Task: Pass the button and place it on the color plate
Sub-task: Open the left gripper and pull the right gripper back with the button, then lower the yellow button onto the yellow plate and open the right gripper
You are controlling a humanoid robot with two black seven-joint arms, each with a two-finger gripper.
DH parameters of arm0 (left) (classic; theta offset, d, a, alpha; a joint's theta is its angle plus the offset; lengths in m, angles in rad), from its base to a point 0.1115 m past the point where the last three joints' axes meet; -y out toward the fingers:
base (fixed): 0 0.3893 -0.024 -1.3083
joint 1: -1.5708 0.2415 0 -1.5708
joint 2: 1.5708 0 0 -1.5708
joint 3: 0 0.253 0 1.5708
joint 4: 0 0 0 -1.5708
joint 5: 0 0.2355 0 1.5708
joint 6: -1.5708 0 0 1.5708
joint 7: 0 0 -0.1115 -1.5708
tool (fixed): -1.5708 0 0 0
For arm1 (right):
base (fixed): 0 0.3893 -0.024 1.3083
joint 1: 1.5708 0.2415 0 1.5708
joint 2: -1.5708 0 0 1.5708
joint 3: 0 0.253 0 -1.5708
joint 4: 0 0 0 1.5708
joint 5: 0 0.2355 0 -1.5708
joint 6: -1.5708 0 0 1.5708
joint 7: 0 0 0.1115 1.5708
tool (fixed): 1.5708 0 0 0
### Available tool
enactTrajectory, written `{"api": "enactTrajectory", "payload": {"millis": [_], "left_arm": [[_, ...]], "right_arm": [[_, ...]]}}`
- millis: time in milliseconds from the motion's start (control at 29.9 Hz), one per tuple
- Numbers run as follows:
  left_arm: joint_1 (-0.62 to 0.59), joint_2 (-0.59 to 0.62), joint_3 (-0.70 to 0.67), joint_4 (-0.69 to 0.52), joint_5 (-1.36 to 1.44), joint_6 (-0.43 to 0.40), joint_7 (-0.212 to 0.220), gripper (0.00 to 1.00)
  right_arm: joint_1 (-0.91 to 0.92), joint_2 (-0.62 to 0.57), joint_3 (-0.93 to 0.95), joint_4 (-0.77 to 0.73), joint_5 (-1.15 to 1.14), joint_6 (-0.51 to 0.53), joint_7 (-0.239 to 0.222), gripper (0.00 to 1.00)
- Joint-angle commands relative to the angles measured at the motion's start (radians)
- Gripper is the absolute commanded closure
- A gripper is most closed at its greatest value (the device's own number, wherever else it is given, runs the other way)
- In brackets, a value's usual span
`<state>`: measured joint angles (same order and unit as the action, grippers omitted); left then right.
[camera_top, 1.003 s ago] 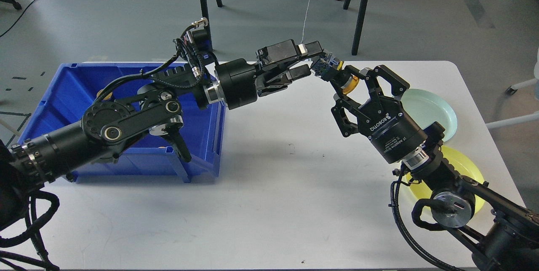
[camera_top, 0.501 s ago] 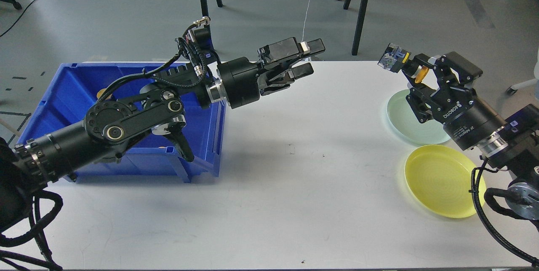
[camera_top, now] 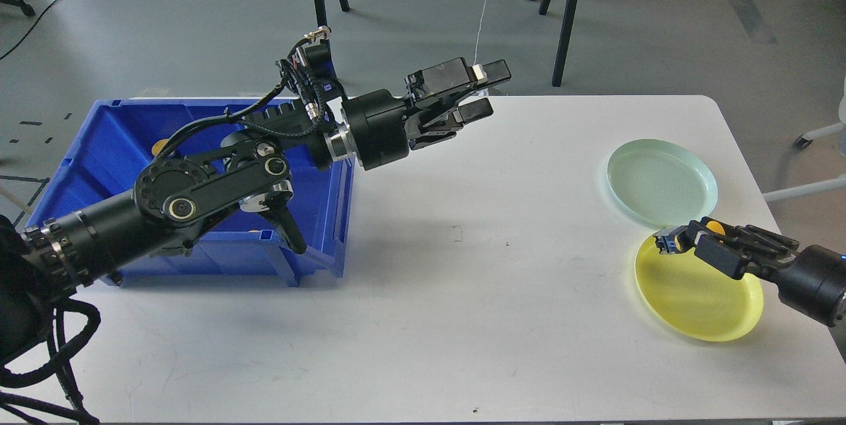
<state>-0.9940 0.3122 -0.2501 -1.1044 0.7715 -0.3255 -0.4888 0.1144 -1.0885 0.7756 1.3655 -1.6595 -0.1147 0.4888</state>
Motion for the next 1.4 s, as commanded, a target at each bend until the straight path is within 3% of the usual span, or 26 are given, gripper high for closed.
{"api": "enactTrajectory", "payload": {"millis": [0, 368, 568, 1103, 1371], "left_arm": [[0.0, -0.001, 0.0, 0.0, 0.0, 0.0, 0.0, 0.06], [0.023, -0.001, -0.026, 0.0, 0.0, -0.004, 0.0, 0.06], [0.023, -0.001, -0.026, 0.0, 0.0, -0.004, 0.0, 0.06], [0.023, -0.001, -0.026, 0.0, 0.0, -0.006, 0.0, 0.06], [0.023, -0.001, -0.026, 0.0, 0.0, -0.004, 0.0, 0.06]], "right_arm": [[0.027, -0.028, -0.041, -0.051, -0.086, -0.002, 0.0, 0.98], [0.027, 0.071, -0.055, -0.135, -0.097, -0.025, 0.0, 0.96], [0.025, 0.128, -0.055, -0.143, -0.094, -0.043, 0.0, 0.77], [0.014, 0.162, -0.067, -0.152, -0.079, -0.06, 0.0, 0.6], [0.01, 0.162, -0.076, -0.154, -0.075, -0.086, 0.0, 0.42]]}}
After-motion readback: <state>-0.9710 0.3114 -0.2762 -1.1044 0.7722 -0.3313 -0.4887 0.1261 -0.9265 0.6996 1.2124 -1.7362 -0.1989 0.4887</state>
